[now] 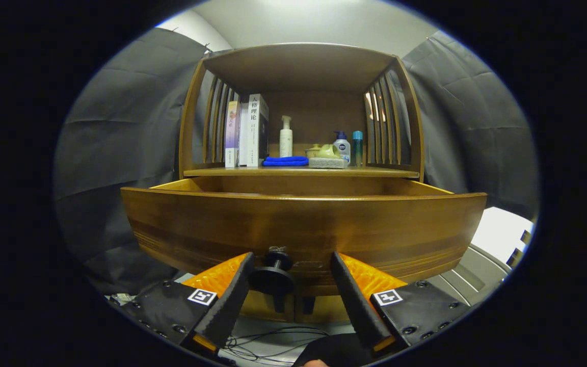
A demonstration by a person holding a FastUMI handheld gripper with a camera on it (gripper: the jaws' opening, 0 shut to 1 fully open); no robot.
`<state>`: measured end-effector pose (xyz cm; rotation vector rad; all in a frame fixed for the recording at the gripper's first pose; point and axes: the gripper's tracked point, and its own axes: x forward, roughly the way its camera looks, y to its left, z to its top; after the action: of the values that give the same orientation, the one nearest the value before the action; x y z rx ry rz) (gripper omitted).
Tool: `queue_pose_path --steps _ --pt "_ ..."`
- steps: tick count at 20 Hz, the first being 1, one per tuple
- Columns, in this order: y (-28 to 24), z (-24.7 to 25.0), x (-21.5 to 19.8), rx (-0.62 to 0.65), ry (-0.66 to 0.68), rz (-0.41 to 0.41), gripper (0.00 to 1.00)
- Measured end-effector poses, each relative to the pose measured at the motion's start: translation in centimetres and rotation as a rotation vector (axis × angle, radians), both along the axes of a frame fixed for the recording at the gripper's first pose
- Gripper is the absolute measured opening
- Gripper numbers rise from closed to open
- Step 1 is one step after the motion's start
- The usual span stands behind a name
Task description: Pull open the drawer, take out the items inside it, and place them on the countertop above the cabinet.
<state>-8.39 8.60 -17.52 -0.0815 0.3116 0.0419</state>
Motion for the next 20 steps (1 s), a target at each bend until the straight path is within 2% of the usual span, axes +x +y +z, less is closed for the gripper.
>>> queue_pose_path --steps 5,20 --pt "-0.7 0.2 1.7 0.048 0.009 -0.051 0.96" --pt "-0.3 0.0 7.0 0.029 -0.002 -0.058 0.98"
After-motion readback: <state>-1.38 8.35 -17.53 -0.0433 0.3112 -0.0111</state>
